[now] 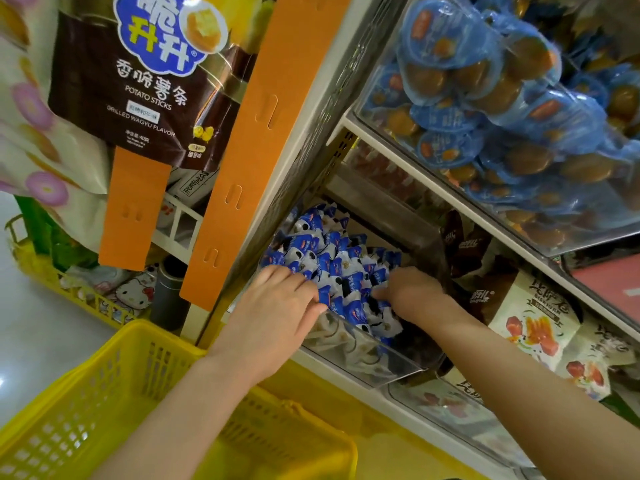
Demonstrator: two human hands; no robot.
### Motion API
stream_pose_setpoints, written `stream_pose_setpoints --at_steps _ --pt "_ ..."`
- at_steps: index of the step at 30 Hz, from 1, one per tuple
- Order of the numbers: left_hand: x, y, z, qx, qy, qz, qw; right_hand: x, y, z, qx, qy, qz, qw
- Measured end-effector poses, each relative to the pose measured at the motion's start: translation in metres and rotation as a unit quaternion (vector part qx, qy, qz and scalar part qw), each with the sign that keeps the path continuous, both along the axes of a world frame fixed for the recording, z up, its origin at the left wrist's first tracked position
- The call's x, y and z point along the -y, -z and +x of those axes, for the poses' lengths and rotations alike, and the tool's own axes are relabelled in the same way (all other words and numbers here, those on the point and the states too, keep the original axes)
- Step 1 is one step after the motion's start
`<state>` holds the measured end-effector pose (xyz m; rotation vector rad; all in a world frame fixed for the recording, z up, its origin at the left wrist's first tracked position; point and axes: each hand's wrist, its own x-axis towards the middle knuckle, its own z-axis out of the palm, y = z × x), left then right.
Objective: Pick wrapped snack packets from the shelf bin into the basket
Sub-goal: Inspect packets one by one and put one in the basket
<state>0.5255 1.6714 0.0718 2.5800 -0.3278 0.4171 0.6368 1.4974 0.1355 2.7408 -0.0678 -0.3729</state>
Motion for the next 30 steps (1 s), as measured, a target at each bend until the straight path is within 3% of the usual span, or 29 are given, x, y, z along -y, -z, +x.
stream_pose_setpoints --at_steps 3,5,7,12,16,25,27,30 --pt "-0.008 -0.001 -0.001 0.002 -0.005 -0.014 1.0 -0.022 0.002 0.011 0.106 -0.099 0.212 0.966" --pt "-0.011 -0.002 -0.003 0.014 0.002 -0.018 1.0 -0.042 0.007 0.022 0.094 -0.15 0.332 0.926" --pt "-0.014 -0.003 -0.004 0.032 0.003 -0.008 0.999 -0.062 0.015 0.037 0.088 -0.159 0.391 0.902" --pt "-0.017 -0.001 -0.004 0.006 0.019 -0.017 1.0 -0.087 0.04 0.077 0.088 -0.129 0.413 0.897" --pt "-0.018 -0.002 -0.001 -0.003 0.021 -0.019 1.0 -0.091 0.05 0.097 0.142 -0.093 0.431 0.886" --pt "-0.017 -0.004 -0.002 0.027 0.02 -0.012 0.999 -0.09 0.05 0.108 0.164 -0.01 0.446 0.88" --pt "-0.017 -0.004 -0.002 0.018 0.019 -0.01 1.0 -0.087 0.044 0.1 0.206 -0.014 0.471 0.858" --pt "-0.017 -0.003 -0.002 0.019 0.015 -0.033 0.999 -0.08 0.027 0.074 0.246 -0.018 0.567 0.786"
